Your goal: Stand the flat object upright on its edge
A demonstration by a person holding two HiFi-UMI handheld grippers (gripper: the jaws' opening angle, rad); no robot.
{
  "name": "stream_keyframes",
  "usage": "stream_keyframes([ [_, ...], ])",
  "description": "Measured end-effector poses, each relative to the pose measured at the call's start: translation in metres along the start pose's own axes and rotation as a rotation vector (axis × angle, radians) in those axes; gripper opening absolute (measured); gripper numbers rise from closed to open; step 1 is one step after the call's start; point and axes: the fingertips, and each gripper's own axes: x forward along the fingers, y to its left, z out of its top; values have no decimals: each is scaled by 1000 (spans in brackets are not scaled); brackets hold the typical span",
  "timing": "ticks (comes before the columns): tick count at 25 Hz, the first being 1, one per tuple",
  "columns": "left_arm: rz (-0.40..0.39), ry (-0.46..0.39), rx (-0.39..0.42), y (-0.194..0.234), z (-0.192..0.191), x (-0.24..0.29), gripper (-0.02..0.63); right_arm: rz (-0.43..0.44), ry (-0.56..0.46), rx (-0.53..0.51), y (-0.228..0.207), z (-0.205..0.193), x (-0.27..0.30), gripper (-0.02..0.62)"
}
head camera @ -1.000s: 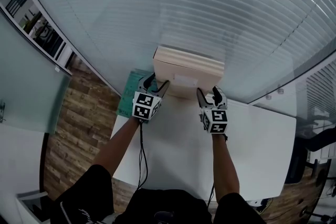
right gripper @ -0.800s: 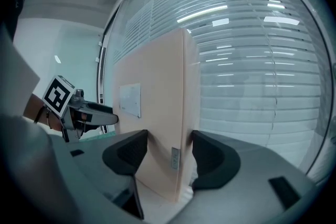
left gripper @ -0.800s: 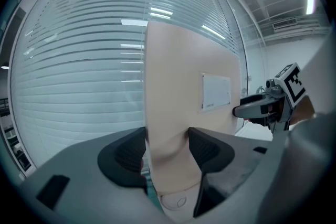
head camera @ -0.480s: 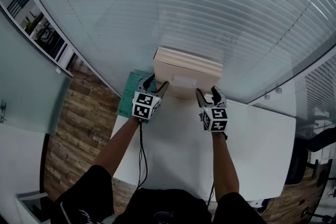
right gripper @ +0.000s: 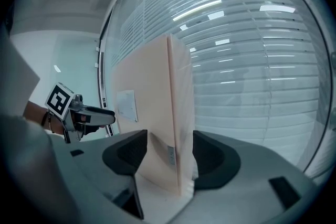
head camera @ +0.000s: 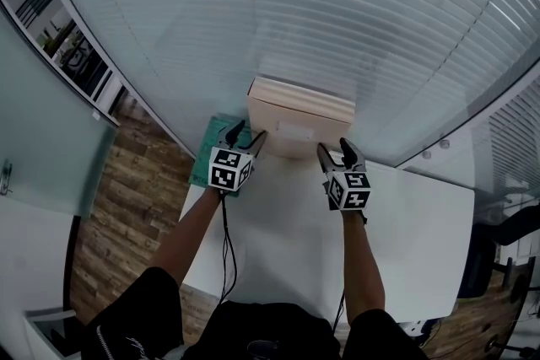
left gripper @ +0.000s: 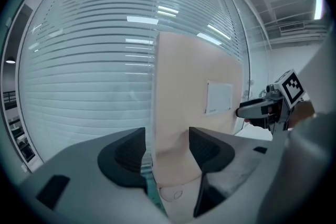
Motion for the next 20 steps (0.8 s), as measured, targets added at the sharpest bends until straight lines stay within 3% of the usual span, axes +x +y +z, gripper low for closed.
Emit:
stream_keyframes([
  [10, 9, -14, -10, -5, 0, -27, 272, -4, -6, -3, 4, 1, -22, 287],
  [20, 7, -86, 10, -27, 18, -58, 238, -9, -1, -7, 6, -9, -61, 287],
])
